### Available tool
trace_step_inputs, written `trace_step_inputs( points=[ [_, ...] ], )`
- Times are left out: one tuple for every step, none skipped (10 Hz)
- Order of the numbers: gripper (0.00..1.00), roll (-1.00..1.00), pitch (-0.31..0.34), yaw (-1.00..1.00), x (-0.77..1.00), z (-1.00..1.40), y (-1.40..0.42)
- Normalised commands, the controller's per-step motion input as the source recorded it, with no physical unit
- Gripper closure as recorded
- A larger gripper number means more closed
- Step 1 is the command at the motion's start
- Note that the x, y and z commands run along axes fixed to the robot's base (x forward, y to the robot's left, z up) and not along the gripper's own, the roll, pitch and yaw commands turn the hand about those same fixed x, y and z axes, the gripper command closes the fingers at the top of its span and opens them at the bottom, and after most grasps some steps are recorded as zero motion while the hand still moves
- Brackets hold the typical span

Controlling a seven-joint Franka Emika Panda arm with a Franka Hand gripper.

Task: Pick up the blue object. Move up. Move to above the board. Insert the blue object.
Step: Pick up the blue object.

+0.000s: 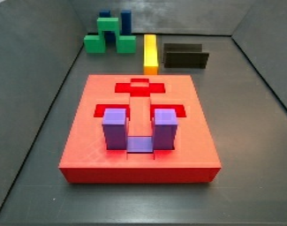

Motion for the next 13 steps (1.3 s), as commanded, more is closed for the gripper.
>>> trace_step_inputs(
  points=[
    [0.00,0.00,0.000,0.00,0.00,-0.03,0.00],
    [0.00,0.00,0.000,0.00,0.00,-0.05,0.00],
    [0.00,0.00,0.000,0.00,0.04,-0.27,0.33],
    [0.00,0.00,0.000,-0.03,0.10,-0.29,0.61],
    [0.00,0.00,0.000,-0.08,0.12,-0.24,0.72],
    [0.00,0.00,0.000,-0.07,0.12,-0.18,0.67],
    [0.00,-0.06,0.000,-0.07,0.10,-0.06,0.55],
    [0.00,-0.11,0.000,-0.07,0.09,-0.01,0.43],
    [0.00,-0.02,0.000,-0.11,0.05,-0.13,0.49],
    [0.00,0.00,0.000,-0.08,0.02,-0.22,0.44],
    [0.00,0.00,0.000,-0.08,0.00,-0.41,0.35],
    [0.00,0.00,0.000,-0.15,-0.13,-0.50,0.33],
    [0.00,-0.07,0.000,-0.22,-0.21,-0.45,0.33]
  ],
)
